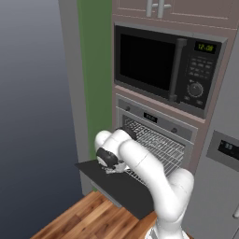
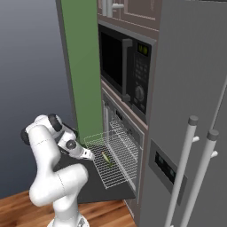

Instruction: Place the fish on the bottom rack of the oven, and slide the tray back inside. Close the oven door.

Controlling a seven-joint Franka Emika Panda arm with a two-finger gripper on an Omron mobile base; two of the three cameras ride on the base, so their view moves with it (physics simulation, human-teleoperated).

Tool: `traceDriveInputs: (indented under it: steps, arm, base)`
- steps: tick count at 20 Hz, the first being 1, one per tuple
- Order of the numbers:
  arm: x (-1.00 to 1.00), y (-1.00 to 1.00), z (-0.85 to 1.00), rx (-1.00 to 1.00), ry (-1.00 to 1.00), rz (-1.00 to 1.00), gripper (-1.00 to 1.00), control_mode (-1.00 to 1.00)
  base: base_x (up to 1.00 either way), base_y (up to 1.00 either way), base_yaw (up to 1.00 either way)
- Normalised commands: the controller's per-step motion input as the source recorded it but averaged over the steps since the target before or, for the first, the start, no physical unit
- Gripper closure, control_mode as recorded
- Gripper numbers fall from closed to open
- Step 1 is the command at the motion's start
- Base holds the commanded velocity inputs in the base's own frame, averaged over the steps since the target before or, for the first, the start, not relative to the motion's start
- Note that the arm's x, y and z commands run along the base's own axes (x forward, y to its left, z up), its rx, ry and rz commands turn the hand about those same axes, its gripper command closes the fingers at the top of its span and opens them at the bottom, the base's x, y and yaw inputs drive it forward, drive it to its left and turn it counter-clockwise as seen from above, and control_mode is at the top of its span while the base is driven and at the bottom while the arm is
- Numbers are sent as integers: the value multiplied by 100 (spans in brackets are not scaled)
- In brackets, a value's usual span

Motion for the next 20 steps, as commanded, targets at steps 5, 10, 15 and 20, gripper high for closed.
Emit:
traceDriveInputs:
  steps: [5, 10, 15, 20]
  arm:
    - [-9, 0, 0, 23, -1, -55, -100, -100]
    - [1, -10, -11, 20, 0, -37, -100, -100]
    - [24, -7, -30, 3, -3, -14, -100, -100]
    - [24, 0, -49, 0, 0, -10, -100, -100]
  base:
    - [0, 0, 0]
    - [0, 0, 0]
    - [0, 0, 0]
    - [0, 0, 0]
